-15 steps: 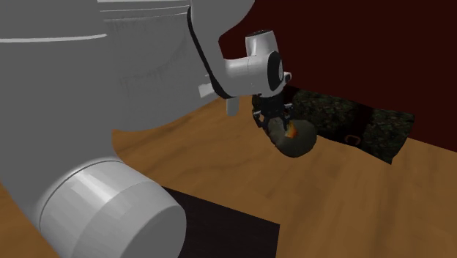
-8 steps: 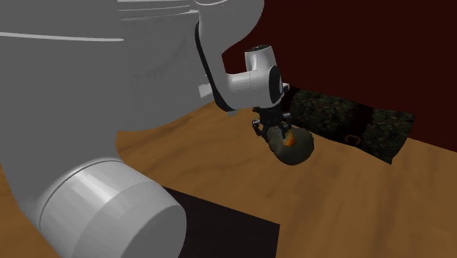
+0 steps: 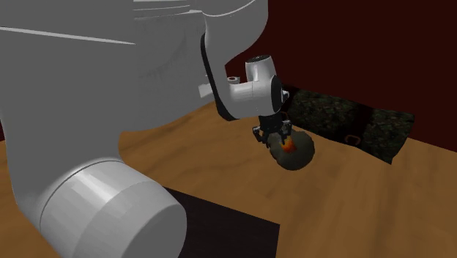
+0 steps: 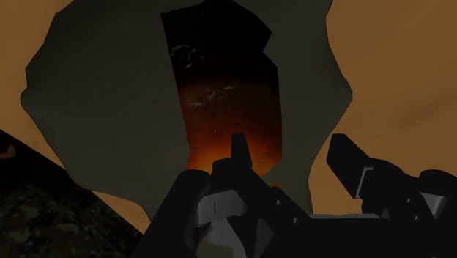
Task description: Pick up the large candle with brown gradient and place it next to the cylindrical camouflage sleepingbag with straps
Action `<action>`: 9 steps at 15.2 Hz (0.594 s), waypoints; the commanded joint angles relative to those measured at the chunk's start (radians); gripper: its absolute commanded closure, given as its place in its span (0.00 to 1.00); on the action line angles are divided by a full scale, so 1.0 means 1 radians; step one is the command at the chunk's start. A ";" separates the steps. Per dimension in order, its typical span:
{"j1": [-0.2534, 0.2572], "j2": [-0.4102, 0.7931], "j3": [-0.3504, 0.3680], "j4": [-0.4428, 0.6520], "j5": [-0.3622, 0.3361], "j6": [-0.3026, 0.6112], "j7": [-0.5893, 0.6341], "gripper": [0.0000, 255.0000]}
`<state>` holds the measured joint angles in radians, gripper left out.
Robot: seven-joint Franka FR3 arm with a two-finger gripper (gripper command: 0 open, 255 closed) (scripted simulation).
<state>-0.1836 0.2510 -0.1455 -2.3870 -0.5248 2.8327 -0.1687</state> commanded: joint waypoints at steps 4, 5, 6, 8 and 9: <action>0.004 0.008 0.002 0.003 -0.001 0.005 0.002 1.00; 0.005 0.008 0.002 0.003 -0.001 0.005 0.001 1.00; 0.004 0.008 0.003 0.004 0.000 0.004 0.000 0.00; 0.004 0.010 0.003 0.006 0.001 0.003 -0.001 0.00; 0.003 0.010 0.004 0.007 0.002 0.003 -0.002 0.00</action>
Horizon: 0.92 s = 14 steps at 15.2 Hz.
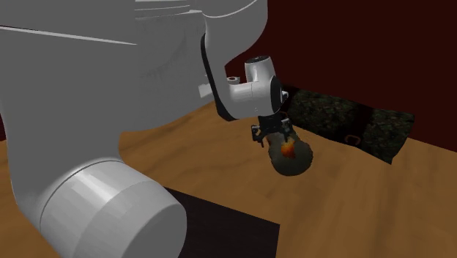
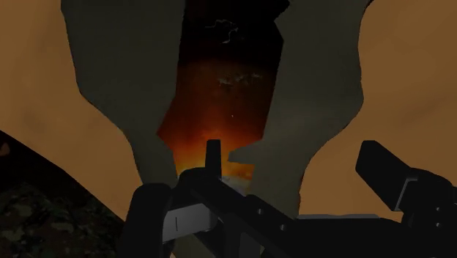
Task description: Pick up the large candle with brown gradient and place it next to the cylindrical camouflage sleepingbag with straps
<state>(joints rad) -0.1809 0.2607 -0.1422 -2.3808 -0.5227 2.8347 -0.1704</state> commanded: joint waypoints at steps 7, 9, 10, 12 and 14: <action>0.003 -0.144 0.032 -0.044 0.054 -0.103 -0.044 0.00; 0.003 -0.144 0.032 -0.044 0.054 -0.103 -0.044 0.00; 0.003 -0.144 0.032 -0.044 0.054 -0.103 -0.044 0.00; 0.003 -0.144 0.032 -0.044 0.054 -0.103 -0.044 0.00; 0.003 -0.144 0.032 -0.044 0.054 -0.102 -0.044 0.00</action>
